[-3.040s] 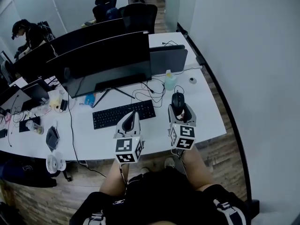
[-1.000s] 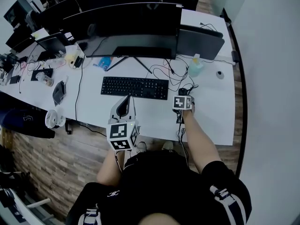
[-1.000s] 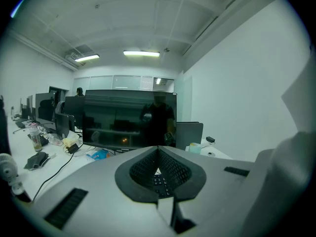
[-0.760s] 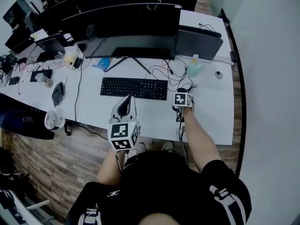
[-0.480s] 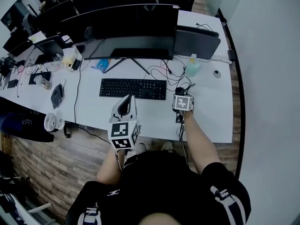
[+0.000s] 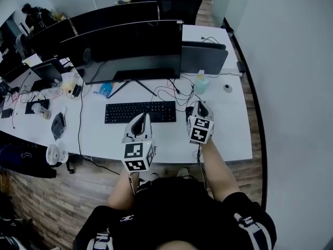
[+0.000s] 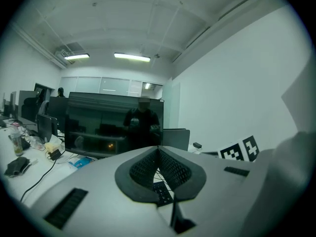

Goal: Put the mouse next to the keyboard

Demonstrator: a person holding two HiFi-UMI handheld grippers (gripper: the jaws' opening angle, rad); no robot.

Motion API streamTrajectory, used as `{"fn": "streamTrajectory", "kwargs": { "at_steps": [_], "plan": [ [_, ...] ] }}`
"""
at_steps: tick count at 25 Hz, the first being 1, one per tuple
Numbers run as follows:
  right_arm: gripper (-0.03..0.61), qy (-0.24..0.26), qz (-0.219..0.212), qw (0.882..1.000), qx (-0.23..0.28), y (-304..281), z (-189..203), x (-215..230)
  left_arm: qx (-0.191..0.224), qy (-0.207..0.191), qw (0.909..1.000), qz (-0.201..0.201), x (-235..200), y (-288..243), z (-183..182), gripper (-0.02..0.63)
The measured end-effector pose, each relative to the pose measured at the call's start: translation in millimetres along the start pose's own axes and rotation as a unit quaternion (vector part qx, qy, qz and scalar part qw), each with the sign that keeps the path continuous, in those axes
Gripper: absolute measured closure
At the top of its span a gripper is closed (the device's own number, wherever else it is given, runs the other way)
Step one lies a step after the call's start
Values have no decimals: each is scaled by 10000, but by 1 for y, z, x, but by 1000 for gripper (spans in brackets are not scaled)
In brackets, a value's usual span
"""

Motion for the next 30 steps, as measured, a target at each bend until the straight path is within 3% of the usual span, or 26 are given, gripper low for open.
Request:
{"fn": "streamTrajectory", "kwargs": {
  "at_steps": [6, 10, 30],
  "plan": [
    [565, -138, 73, 9925, 1208, 61, -76, -8, 127, -17, 9997, 190, -1, 7, -7, 603],
    [566, -178, -25, 9848, 1728, 98, -99, -22, 190, 18, 9995, 268, -6, 10, -12, 603],
    [566, -109, -36, 9852, 1709, 119, -92, -35, 350, -82, 9975, 611, 10, 6, -29, 602]
  ]
}}
Point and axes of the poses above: the fingertips, and each gripper's own axes: y backward along the fingers, x to its right, z out of its underside, the point moved 4 cm from there along y, backward along the fingers, and after that the axes turned 7 degrees about -z, right-handed, at the moved point
